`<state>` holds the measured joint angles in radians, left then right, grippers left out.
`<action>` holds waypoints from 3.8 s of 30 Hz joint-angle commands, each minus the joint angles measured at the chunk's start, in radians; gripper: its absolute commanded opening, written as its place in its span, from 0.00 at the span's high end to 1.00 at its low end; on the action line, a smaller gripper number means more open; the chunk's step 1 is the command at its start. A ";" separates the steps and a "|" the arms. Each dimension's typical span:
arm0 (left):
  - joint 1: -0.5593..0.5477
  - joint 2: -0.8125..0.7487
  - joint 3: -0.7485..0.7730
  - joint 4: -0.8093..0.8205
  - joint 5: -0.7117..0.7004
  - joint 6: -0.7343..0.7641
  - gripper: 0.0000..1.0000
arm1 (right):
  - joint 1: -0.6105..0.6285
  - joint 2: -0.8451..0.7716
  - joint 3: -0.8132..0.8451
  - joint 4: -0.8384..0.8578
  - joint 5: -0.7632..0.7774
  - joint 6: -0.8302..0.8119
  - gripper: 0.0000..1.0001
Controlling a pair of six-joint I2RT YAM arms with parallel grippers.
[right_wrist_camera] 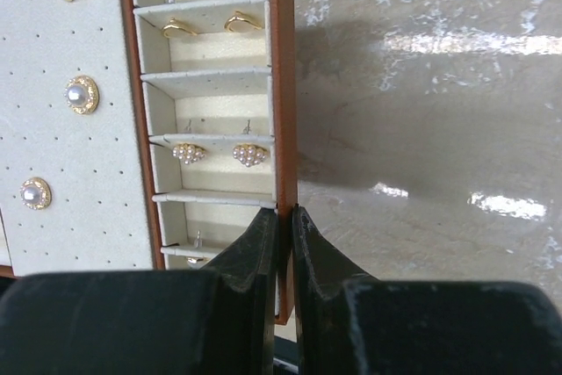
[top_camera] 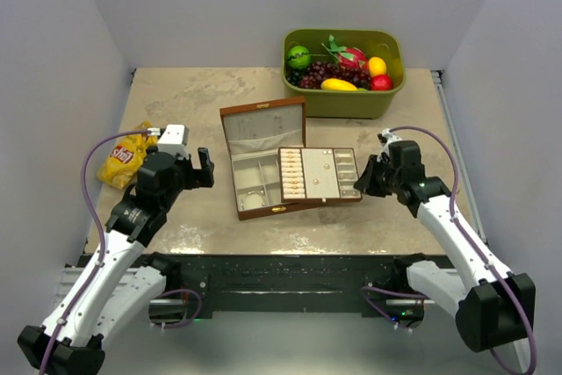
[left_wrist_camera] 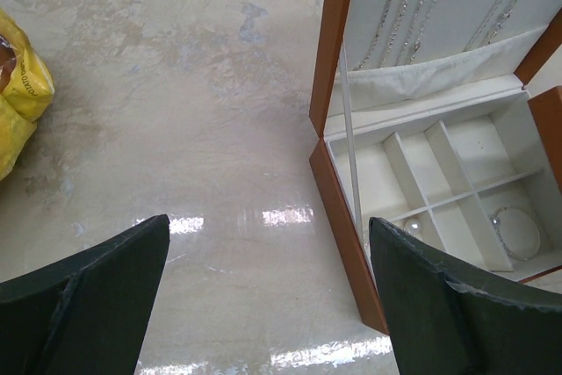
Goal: Organize the mixed jewelry
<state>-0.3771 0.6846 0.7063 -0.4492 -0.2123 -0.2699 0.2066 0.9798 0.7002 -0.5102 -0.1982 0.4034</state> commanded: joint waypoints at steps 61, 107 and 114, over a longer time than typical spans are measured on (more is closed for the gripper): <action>0.012 -0.013 0.002 0.041 0.014 0.011 0.00 | 0.499 0.504 0.349 0.183 0.379 0.219 1.00; 0.015 0.000 -0.002 0.044 0.034 0.012 0.00 | 0.551 0.505 0.334 0.145 0.471 0.219 0.82; 0.015 -0.002 -0.002 0.044 0.037 0.011 0.00 | 0.551 0.491 0.331 0.134 0.490 0.219 0.75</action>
<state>-0.3729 0.6838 0.7063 -0.4492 -0.1860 -0.2699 0.7528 1.5135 0.9894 -0.3916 0.2459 0.6117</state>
